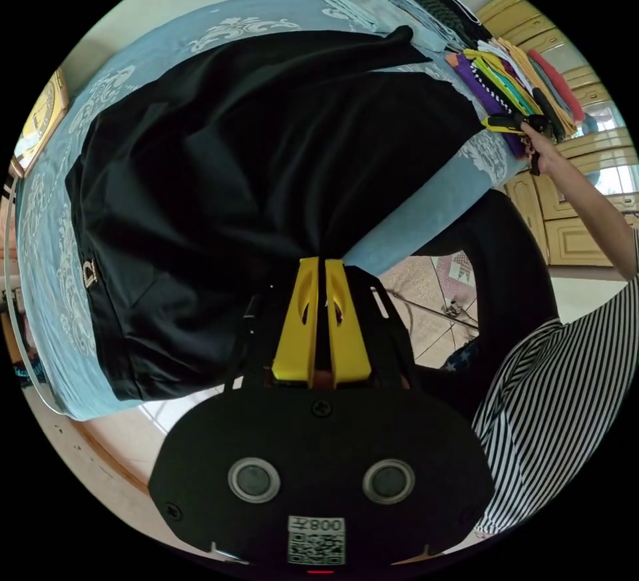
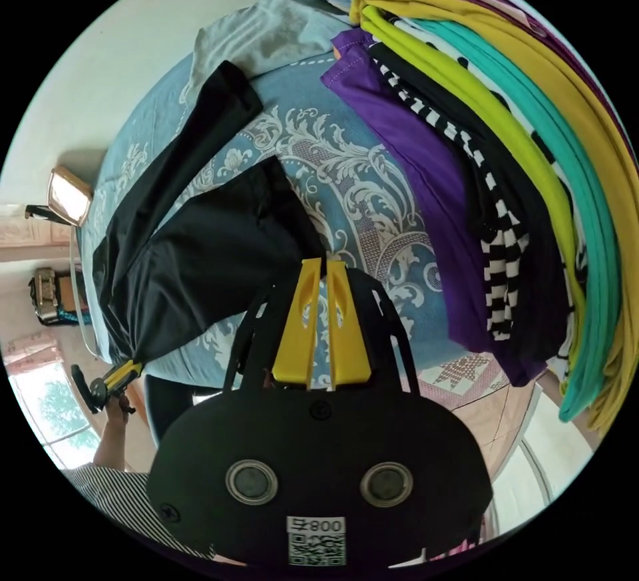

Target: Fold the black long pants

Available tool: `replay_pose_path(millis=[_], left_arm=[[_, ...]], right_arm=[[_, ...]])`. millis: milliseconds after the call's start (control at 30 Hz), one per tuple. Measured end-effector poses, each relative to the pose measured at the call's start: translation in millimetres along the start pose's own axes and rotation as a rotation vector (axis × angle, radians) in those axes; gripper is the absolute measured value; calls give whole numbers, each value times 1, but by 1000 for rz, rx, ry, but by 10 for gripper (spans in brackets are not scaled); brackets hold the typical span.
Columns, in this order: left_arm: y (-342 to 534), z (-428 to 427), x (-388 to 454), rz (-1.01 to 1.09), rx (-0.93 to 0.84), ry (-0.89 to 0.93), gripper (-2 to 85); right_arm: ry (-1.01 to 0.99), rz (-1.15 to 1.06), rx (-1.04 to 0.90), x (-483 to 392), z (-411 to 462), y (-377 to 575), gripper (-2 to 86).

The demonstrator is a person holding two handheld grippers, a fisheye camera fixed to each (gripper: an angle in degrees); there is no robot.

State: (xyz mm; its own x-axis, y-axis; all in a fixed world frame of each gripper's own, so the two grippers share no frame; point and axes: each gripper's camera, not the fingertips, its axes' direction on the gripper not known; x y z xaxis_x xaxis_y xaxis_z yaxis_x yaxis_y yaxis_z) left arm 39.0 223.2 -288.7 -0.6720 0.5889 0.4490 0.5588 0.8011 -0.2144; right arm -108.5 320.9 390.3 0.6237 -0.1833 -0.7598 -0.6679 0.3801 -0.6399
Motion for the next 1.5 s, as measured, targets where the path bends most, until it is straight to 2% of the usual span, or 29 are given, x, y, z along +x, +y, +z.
replay_pose_path(millis=[267,567,733,833,1033,1233,1400,1500], left_arm=[[-8,-24,39,36,21,37,17],[-29,0,77,49,-86,-8,34],[-26,-29,83,-24,56,60,49],[-40,-42,89,-9,138,74,60],[-132,-41,100,92,211,-5,69],[-221,-22,99,168,195,-119,70],[-255,8,86,200,101,-170,66],[-255,11,77,201,138,-166,47]], right_arm=[[13,-52,44,15,-53,29,9],[-19,18,-28,42,-33,45,9],[64,44,22,43,-59,47,8],[12,-5,104,30,-82,41,15],[-78,-158,170,-35,-104,-43,51],[-12,-282,165,-95,-113,-145,57],[83,-372,111,-125,-108,-193,59],[106,-390,90,-132,-107,-204,58]])
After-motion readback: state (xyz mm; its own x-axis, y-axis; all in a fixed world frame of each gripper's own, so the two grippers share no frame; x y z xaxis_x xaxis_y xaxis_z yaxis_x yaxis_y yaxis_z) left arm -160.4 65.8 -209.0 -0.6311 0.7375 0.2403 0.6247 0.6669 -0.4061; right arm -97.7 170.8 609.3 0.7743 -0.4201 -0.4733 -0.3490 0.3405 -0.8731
